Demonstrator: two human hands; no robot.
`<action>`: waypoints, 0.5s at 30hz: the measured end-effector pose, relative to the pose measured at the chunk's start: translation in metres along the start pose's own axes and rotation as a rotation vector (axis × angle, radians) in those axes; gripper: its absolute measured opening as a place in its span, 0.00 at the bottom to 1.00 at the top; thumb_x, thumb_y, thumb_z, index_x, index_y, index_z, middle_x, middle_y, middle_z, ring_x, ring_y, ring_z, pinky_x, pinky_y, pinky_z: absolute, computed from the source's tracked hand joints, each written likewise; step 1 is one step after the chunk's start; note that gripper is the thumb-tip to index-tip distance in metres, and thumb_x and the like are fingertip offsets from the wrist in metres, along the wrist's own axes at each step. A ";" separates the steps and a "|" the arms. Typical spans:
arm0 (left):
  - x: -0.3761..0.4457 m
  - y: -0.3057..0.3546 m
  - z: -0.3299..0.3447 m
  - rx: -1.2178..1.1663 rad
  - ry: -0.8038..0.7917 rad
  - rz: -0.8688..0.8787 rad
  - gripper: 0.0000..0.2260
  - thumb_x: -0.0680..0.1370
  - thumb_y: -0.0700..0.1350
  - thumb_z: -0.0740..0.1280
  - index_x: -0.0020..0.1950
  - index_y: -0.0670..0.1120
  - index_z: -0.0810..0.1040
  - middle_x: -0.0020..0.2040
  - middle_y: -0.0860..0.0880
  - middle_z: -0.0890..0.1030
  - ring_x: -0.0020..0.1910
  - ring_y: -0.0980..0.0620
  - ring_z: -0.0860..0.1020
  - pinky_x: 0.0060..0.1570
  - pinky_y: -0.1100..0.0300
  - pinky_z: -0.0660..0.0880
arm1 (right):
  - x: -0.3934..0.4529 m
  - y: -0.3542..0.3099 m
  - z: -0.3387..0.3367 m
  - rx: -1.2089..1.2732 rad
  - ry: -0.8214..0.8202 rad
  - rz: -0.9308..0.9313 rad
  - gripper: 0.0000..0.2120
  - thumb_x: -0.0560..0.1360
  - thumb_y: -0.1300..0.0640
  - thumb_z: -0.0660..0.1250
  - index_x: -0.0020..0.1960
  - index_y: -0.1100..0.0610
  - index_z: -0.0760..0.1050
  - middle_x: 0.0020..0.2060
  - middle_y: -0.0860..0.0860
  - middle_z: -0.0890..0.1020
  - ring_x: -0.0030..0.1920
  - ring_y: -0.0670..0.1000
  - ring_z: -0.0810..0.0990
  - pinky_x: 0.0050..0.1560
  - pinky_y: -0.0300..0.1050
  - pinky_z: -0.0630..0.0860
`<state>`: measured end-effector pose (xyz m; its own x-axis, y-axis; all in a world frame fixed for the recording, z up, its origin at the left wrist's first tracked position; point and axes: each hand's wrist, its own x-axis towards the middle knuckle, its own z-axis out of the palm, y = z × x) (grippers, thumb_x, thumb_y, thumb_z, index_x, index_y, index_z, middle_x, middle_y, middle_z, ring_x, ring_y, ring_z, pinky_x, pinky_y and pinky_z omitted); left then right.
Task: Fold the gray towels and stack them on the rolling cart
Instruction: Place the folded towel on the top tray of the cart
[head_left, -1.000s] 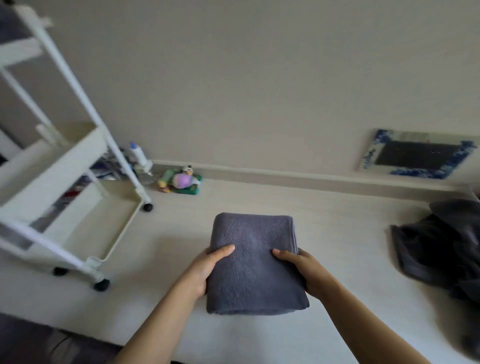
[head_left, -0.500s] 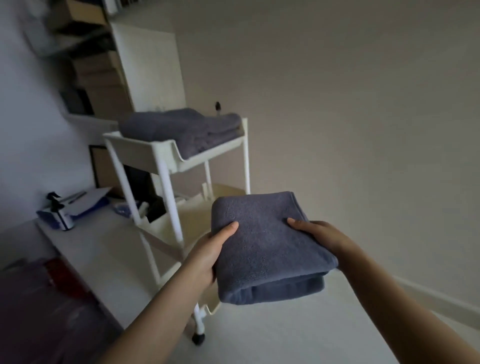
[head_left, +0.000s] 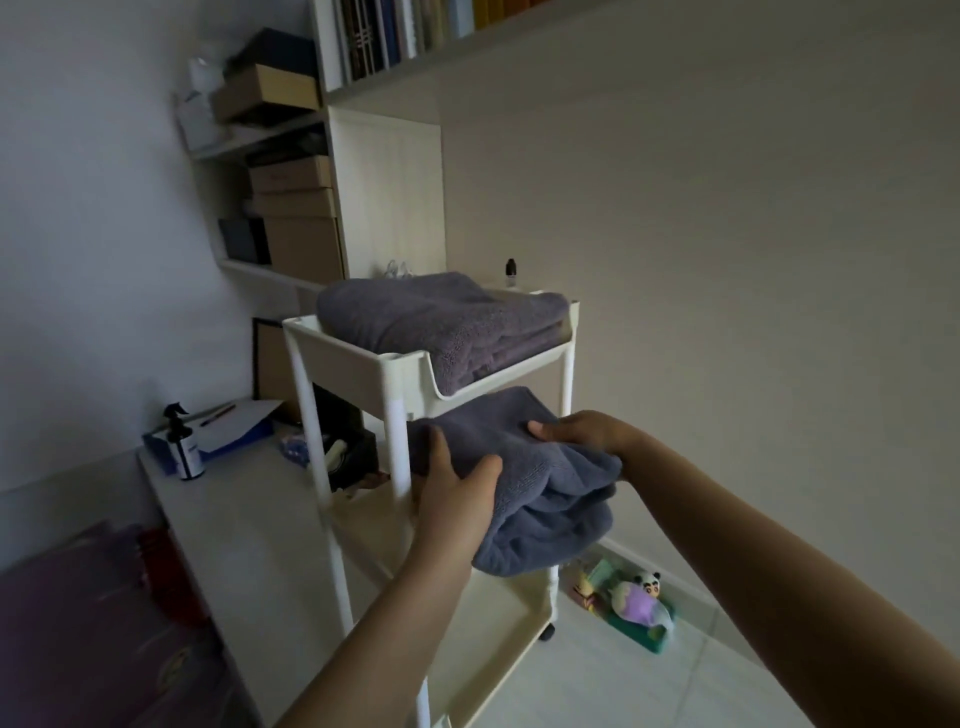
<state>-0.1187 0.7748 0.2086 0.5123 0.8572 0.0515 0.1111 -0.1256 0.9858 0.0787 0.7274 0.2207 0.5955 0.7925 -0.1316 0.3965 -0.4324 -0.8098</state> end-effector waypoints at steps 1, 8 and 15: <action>0.002 0.002 0.002 0.043 0.020 0.032 0.32 0.77 0.51 0.65 0.77 0.54 0.52 0.75 0.45 0.59 0.71 0.43 0.64 0.66 0.55 0.63 | 0.009 -0.002 0.002 -0.014 -0.003 -0.031 0.25 0.74 0.40 0.64 0.54 0.62 0.80 0.50 0.55 0.82 0.48 0.50 0.79 0.51 0.41 0.71; 0.044 0.003 0.012 0.246 0.297 0.086 0.25 0.75 0.51 0.66 0.69 0.43 0.67 0.68 0.43 0.71 0.66 0.43 0.70 0.63 0.56 0.68 | 0.062 -0.037 0.014 -0.080 -0.100 -0.188 0.32 0.69 0.36 0.68 0.61 0.61 0.76 0.58 0.51 0.79 0.58 0.51 0.76 0.64 0.47 0.69; 0.071 -0.022 0.015 0.600 0.230 -0.175 0.17 0.79 0.41 0.58 0.68 0.41 0.66 0.68 0.36 0.68 0.66 0.38 0.67 0.64 0.49 0.64 | 0.102 -0.019 0.046 -0.180 -0.279 -0.102 0.28 0.72 0.41 0.68 0.62 0.61 0.76 0.57 0.52 0.80 0.56 0.51 0.77 0.59 0.43 0.69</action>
<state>-0.0725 0.8307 0.1881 0.2559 0.9667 -0.0027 0.6650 -0.1740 0.7263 0.0993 0.8364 0.1964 0.3426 0.9118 -0.2262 0.5758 -0.3940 -0.7164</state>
